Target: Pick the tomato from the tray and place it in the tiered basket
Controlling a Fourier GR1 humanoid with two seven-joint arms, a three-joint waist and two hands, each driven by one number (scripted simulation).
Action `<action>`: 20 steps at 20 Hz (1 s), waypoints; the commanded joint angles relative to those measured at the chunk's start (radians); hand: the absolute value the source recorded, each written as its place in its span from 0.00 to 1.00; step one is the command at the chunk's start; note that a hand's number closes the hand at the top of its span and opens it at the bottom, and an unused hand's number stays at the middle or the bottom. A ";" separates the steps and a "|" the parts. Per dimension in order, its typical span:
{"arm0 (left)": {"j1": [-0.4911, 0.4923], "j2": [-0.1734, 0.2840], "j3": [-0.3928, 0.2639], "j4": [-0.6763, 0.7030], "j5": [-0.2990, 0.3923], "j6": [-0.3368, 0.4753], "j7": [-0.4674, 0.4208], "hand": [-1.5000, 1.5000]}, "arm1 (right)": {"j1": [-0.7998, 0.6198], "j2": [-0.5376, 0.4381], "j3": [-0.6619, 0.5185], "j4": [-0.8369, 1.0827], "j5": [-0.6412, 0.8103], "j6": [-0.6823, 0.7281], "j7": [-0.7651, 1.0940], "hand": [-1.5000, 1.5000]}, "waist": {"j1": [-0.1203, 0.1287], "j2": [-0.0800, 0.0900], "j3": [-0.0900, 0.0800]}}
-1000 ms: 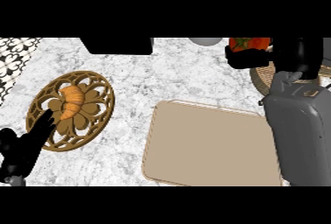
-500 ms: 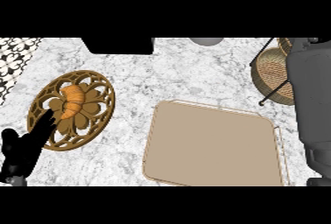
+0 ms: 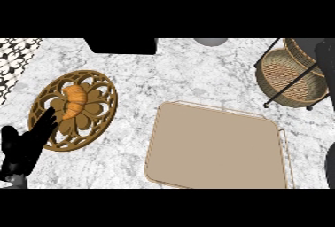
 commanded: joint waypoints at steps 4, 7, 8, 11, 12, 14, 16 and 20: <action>0.001 -0.042 -0.030 -0.019 -0.023 0.025 0.014 0.50 | -0.126 -0.126 0.024 0.230 0.081 -0.010 -0.191 1.00 | 0.003 -0.001 0.001; 0.039 0.042 0.035 0.012 0.019 -0.054 -0.044 0.50 | -0.164 -0.122 0.036 0.326 0.124 -0.058 -0.215 1.00 | 0.013 0.002 0.001; -0.056 0.032 0.029 0.039 0.019 -0.030 0.023 0.50 | -0.191 -0.125 0.033 0.338 0.122 -0.058 -0.240 1.00 | 0.000 0.001 0.001; 0.071 -0.029 -0.014 -0.048 -0.028 0.014 -0.017 0.50 | -0.187 -0.165 0.053 0.379 0.149 0.004 -0.279 1.00 | 0.003 -0.004 0.001; 0.005 -0.016 0.010 0.091 -0.014 -0.013 -0.074 0.50 | -0.227 -0.129 0.061 0.400 0.165 -0.003 -0.259 1.00 | -0.003 0.000 0.000; 0.009 -0.019 -0.002 0.042 -0.013 -0.014 -0.031 0.50 | -0.239 -0.105 0.055 0.468 0.181 -0.024 -0.229 1.00 | 0.004 0.001 0.001; -0.029 0.004 0.021 0.041 -0.002 -0.010 0.009 0.50 | -0.254 -0.102 0.037 0.478 0.158 0.074 -0.191 1.00 | -0.005 -0.002 0.001; 0.022 0.004 0.007 0.013 -0.016 -0.023 -0.042 0.50 | -0.253 -0.121 0.032 0.594 0.171 0.222 -0.085 0.00 | 0.013 0.003 0.000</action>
